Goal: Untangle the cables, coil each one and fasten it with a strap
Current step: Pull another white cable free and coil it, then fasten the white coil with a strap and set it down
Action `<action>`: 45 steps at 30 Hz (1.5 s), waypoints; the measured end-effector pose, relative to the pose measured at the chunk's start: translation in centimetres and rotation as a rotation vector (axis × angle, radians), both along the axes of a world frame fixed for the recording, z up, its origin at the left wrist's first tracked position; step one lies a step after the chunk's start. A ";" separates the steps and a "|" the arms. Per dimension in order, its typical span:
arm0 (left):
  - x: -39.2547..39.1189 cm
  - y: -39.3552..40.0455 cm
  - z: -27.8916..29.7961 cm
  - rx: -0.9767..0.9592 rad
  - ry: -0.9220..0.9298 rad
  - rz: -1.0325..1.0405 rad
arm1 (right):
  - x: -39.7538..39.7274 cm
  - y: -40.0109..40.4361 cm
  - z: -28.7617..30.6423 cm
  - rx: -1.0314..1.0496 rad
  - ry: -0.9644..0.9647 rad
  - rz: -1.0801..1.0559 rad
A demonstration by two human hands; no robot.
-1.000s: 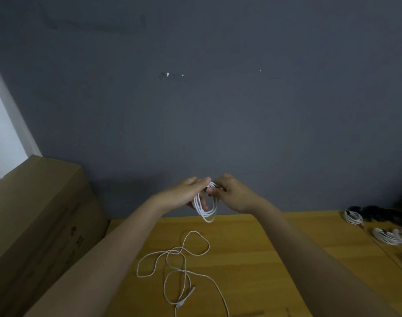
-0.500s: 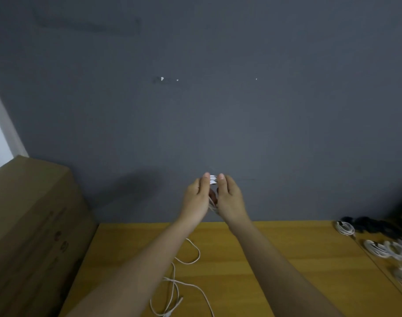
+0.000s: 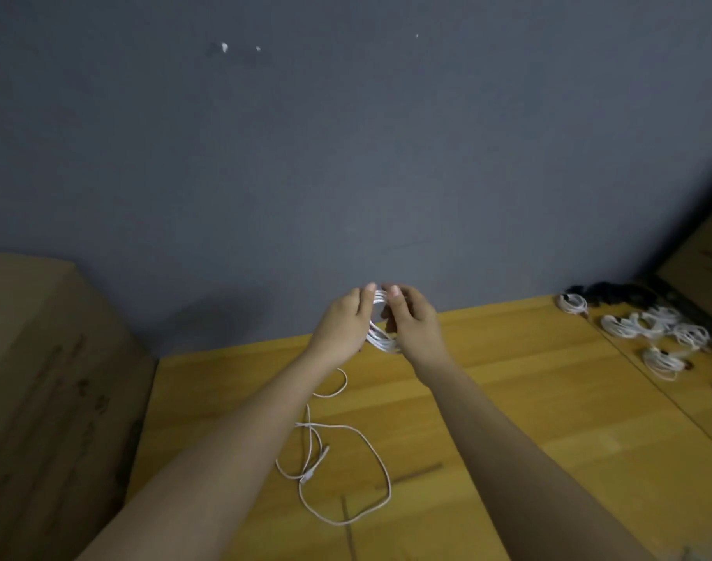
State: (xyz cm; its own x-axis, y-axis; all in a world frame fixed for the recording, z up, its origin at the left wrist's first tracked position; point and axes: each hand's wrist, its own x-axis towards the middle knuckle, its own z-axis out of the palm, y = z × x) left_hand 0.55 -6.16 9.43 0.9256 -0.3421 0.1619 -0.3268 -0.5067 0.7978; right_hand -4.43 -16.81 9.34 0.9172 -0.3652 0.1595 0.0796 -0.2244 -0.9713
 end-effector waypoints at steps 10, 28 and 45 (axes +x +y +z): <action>0.1 -5.6 -3.2 0.022 0.025 -0.031 | -1.7 -4.6 -3.6 0.051 0.163 -0.051; -2.6 -35.1 -4.7 0.208 0.067 -0.303 | -7.2 -38.8 -7.6 -0.268 0.238 -0.175; -8.6 -53.4 -11.9 0.526 -0.015 -0.369 | -20.9 -61.4 -16.7 -0.272 0.511 -0.457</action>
State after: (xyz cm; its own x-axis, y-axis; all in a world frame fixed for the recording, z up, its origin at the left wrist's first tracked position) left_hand -8.08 -59.53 -2.50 0.7305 -0.6752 -0.1022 -0.5642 -0.6810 0.4669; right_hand -25.29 -78.20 -7.39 0.6674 -0.7369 -0.1074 -0.5268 -0.3653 -0.7675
